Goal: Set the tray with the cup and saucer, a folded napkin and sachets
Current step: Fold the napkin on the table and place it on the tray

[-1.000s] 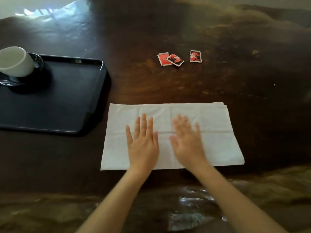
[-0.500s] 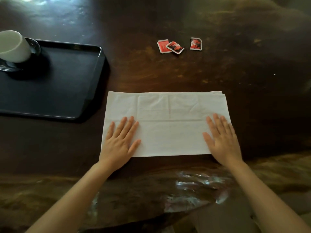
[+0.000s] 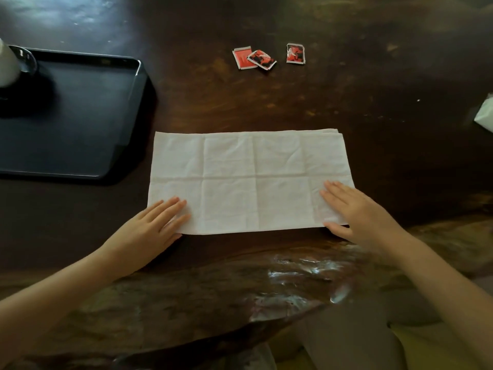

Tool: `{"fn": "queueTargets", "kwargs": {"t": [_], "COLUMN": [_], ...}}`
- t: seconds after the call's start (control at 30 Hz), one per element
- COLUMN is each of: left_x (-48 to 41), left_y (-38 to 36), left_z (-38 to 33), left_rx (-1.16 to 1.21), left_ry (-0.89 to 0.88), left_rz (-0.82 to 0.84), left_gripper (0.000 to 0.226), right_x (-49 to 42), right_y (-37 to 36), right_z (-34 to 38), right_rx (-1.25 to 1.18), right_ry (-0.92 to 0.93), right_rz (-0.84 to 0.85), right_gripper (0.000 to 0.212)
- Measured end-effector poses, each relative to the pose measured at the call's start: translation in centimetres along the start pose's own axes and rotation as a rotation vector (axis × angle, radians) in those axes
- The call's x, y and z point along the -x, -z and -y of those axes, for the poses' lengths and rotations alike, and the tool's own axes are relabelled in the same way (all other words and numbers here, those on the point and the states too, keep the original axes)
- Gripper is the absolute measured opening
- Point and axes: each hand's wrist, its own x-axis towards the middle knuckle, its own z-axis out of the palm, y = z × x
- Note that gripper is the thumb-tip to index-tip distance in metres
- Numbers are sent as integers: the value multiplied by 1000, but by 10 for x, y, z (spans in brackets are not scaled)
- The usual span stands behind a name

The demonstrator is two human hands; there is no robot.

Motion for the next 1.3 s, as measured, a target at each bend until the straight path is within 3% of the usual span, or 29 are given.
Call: {"fn": "queueTargets", "kwargs": {"t": [0.03, 0.1, 0.17, 0.3, 0.5, 0.63, 0.77, 0.93, 1.07, 1.3], "left_x": [3, 3, -1, -12, -19, -14, -15, -41, -79, -132], "left_y": [-2, 1, 3, 4, 11, 20, 26, 27, 20, 4], "left_z": [-2, -9, -16, -23, -12, 10, 31, 52, 66, 70], "left_rx": [-56, -78, -101, -65, 27, 226, 461, 814, 760, 465], "left_ry": [-41, -33, -24, 58, 164, 252, 377, 789, 980, 1153], "left_rz": [-43, -70, -135, -201, -201, -133, -70, -354, -535, -501], "left_gripper": [34, 50, 37, 36, 29, 27, 20, 7, 20, 26], "right_x": [4, 4, -3, -12, -3, -2, -7, -31, -68, -129], "right_y": [4, 8, 11, 12, 9, 6, 21, 44, 43, 31], "right_z": [5, 17, 29, 47, 47, 32, -7, -38, -37, -29], "right_rx": [50, 110, 164, 199, 66, -21, -425, -858, -955, -654], "right_ry": [9, -22, -74, -152, -205, -137, -203, -398, -549, -779], "right_rz": [29, 114, 180, 187, 16, -224, -296, -345, -525, -718], "right_gripper": [75, 76, 70, 70, 83, 53, 18, 12, 17, 20]}}
